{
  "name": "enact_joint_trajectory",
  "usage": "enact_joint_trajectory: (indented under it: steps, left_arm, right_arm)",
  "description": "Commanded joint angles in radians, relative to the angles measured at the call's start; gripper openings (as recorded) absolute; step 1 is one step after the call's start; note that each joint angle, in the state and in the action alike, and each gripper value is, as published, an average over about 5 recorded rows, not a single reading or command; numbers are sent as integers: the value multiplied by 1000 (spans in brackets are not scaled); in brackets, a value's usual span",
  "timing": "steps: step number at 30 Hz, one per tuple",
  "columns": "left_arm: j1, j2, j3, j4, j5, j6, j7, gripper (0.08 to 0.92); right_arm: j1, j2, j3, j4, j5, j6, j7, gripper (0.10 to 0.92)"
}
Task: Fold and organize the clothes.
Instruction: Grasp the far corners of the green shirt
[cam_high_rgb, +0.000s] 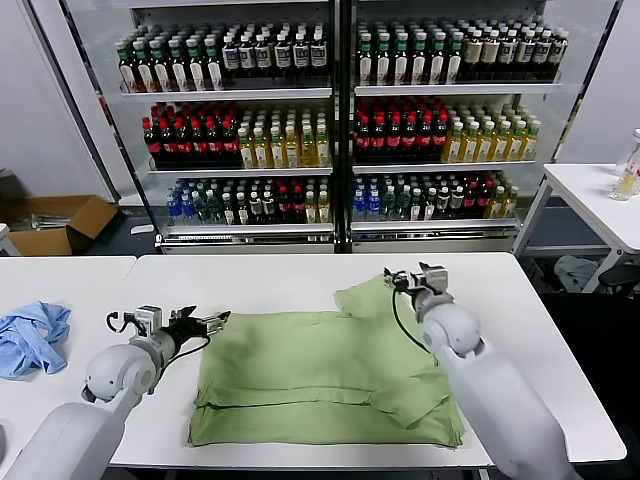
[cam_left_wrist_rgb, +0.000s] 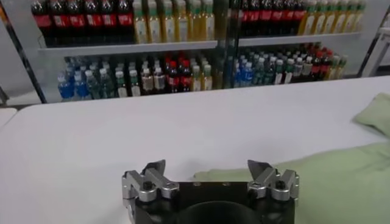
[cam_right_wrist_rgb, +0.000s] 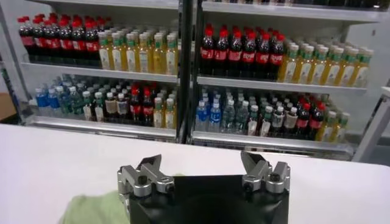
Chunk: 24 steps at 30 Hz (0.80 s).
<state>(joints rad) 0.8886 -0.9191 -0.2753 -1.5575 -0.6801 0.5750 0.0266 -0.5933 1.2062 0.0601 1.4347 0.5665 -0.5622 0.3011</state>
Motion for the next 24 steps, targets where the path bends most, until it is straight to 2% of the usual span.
enact_joint_trajectory:
  steps: [1, 24]
  left_arm:
    - [-68, -13, 46, 129, 17, 0, 27, 823]
    - [-80, -39, 52, 154, 49, -4, 31, 823]
  right_arm:
    - [113, 145, -49, -282, -51, 4, -15, 823]
    - [101, 154, -19, -325, -59, 29, -22, 823]
